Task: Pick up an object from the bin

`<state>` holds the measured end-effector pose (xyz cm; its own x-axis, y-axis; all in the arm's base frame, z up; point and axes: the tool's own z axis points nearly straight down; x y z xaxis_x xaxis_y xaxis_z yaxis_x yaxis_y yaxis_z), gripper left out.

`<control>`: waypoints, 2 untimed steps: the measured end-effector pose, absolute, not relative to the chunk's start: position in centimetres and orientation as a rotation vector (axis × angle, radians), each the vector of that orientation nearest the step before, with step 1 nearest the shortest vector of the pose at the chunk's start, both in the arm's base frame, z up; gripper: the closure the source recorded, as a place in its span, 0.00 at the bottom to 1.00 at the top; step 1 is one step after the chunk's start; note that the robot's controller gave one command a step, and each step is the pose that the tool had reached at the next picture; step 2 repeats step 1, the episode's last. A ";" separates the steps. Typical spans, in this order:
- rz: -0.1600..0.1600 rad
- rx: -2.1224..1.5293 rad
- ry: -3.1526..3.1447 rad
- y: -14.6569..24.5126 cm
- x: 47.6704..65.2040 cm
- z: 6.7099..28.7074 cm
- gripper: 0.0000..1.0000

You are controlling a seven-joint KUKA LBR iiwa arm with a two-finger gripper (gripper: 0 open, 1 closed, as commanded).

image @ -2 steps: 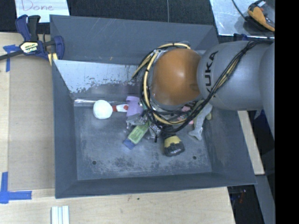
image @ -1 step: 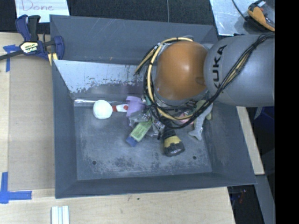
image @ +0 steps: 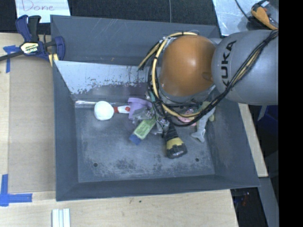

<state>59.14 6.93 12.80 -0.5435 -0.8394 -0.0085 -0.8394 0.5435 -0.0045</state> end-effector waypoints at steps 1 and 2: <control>-0.001 -1.492 2.750 6.9 59.2 14.8 1.00; -0.001 -1.492 2.750 6.9 59.2 14.8 1.00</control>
Offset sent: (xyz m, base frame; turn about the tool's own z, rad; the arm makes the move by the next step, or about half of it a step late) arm 0.0008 0.0001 0.0600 0.0016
